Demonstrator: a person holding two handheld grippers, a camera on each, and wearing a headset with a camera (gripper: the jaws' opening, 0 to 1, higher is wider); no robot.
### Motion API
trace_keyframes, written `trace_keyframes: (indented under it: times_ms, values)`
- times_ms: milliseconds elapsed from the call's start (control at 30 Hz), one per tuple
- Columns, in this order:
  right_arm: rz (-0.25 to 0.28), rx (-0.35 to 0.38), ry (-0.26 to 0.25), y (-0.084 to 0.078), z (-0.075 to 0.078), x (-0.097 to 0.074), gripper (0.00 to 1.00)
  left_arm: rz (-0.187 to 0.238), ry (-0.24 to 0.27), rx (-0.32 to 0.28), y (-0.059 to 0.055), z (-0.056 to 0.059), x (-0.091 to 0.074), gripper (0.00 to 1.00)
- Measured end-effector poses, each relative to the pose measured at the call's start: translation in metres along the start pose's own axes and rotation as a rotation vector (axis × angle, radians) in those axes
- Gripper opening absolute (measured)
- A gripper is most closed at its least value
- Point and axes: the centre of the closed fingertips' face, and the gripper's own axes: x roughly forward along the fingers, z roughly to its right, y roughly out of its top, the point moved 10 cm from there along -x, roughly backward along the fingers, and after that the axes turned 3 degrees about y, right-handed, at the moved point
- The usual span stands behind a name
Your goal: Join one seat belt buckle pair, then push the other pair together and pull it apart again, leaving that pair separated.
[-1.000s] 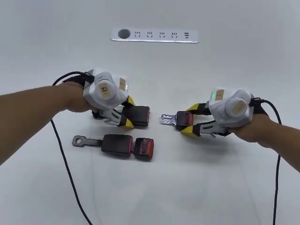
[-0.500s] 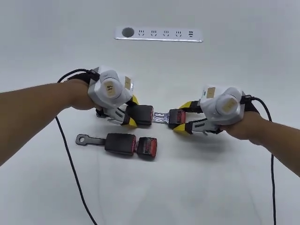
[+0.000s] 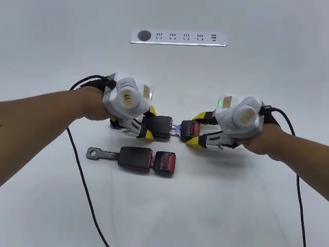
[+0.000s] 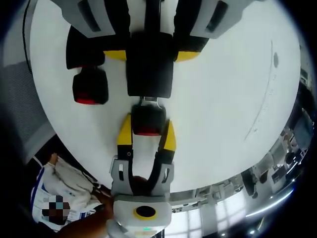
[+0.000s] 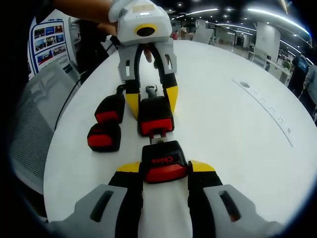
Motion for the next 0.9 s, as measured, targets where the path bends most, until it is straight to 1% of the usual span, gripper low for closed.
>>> trace_keyframes:
  times_ms: [133, 167, 233, 300, 400, 500, 567, 600, 667, 700, 733, 800, 900]
  values:
    - [-0.007, 0.000, 0.000, 0.001, -0.001, 0.001, 0.33, -0.029, -0.016, 0.029, 0.002, -0.002, 0.001, 0.34]
    - [-0.008, -0.001, -0.001, 0.001, -0.001, 0.001, 0.33, -0.036, -0.020, 0.036, 0.004, -0.001, 0.002, 0.34]
    - [-0.006, 0.001, -0.002, 0.001, -0.002, 0.001, 0.33, -0.042, -0.022, 0.040, 0.004, -0.001, 0.002, 0.34]
    - [-0.005, 0.005, -0.001, 0.001, -0.001, 0.003, 0.33, -0.041, -0.022, 0.039, 0.003, -0.001, 0.002, 0.34]
    - [-0.007, 0.009, -0.001, 0.003, -0.003, 0.004, 0.33, -0.029, -0.019, 0.027, 0.001, -0.001, 0.002, 0.34]
    - [-0.005, 0.014, -0.002, 0.003, -0.002, 0.004, 0.33, -0.027, -0.018, 0.022, 0.002, 0.001, 0.002, 0.34]
    - [0.012, 0.033, -0.003, 0.005, -0.003, 0.008, 0.33, -0.035, -0.019, 0.024, 0.002, 0.000, 0.002, 0.33]
    - [0.021, 0.048, 0.002, 0.009, -0.005, 0.012, 0.33, -0.039, -0.019, 0.023, 0.002, 0.000, 0.003, 0.33]
    - [0.006, 0.031, -0.019, 0.014, -0.008, 0.017, 0.33, -0.041, -0.020, 0.021, 0.003, 0.001, 0.002, 0.33]
    - [-0.003, 0.018, -0.021, 0.014, -0.008, 0.016, 0.33, -0.039, -0.020, 0.015, 0.002, 0.000, 0.002, 0.33]
    - [0.000, 0.033, -0.021, 0.013, -0.007, 0.015, 0.33, -0.033, -0.019, 0.013, 0.001, 0.000, 0.001, 0.33]
    - [0.000, 0.035, -0.022, 0.013, -0.006, 0.015, 0.33, -0.027, -0.020, 0.012, 0.001, 0.000, 0.001, 0.33]
    - [-0.006, 0.043, -0.023, 0.014, -0.006, 0.017, 0.33, -0.034, -0.027, 0.023, 0.002, -0.001, 0.001, 0.33]
